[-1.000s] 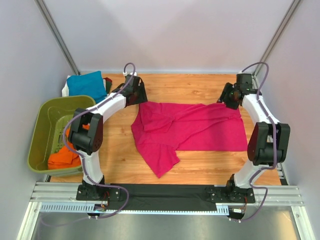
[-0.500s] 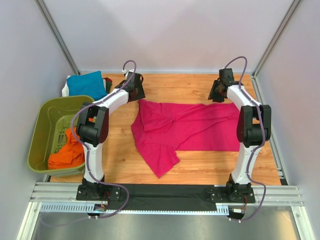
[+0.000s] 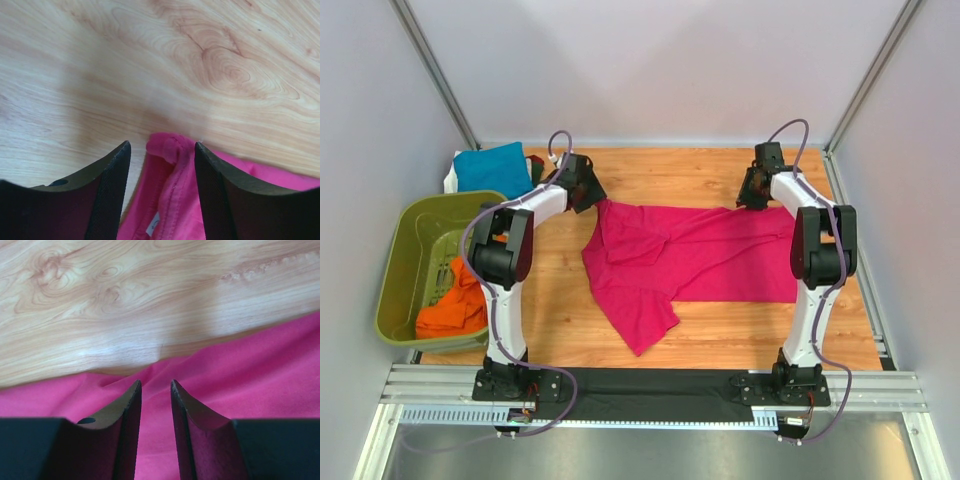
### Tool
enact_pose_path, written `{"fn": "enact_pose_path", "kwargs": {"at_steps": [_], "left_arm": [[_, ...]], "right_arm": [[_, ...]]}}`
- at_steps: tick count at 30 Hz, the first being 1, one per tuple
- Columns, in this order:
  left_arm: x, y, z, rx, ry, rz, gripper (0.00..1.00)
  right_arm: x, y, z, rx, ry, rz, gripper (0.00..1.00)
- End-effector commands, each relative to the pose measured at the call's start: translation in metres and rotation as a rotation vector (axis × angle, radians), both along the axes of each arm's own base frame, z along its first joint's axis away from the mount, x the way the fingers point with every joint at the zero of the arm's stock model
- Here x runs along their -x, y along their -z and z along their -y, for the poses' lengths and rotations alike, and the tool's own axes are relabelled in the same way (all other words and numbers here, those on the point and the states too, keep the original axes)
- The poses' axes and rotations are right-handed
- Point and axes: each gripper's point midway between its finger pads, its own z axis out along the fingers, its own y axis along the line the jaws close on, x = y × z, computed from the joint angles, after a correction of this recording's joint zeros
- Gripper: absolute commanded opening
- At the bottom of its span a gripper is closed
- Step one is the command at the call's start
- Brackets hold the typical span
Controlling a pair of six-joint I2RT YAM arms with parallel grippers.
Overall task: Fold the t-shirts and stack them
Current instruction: Fold the tshirt
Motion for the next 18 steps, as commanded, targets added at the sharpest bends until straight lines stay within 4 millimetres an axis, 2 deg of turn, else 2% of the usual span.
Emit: {"fn": "enact_pose_path", "kwargs": {"at_steps": [1, 3, 4, 6, 9, 14, 18], "left_arm": [[-0.004, -0.020, 0.016, 0.117, -0.021, 0.057, 0.64], [0.000, -0.018, 0.016, 0.138, -0.039, 0.053, 0.65], [-0.002, -0.025, 0.017, 0.164, -0.058, 0.068, 0.66], [-0.001, -0.025, 0.017, 0.181, -0.070, 0.081, 0.66], [-0.009, -0.039, 0.026, 0.236, -0.052, 0.135, 0.66], [-0.011, -0.035, 0.033, 0.271, -0.032, 0.133, 0.66], [-0.009, -0.039, 0.033, 0.279, -0.030, 0.144, 0.66]], "right_arm": [[-0.009, -0.003, 0.006, 0.026, 0.031, 0.022, 0.32], [-0.009, -0.003, 0.006, 0.024, 0.032, 0.023, 0.32], [-0.008, -0.001, 0.006, 0.028, 0.033, 0.018, 0.32], [-0.008, 0.000, 0.007, 0.029, 0.035, 0.016, 0.31], [-0.007, 0.006, 0.008, 0.034, 0.035, 0.004, 0.31], [-0.004, 0.015, 0.008, 0.032, 0.036, -0.018, 0.31], [-0.004, 0.015, 0.008, 0.033, 0.035, -0.019, 0.31]]}}
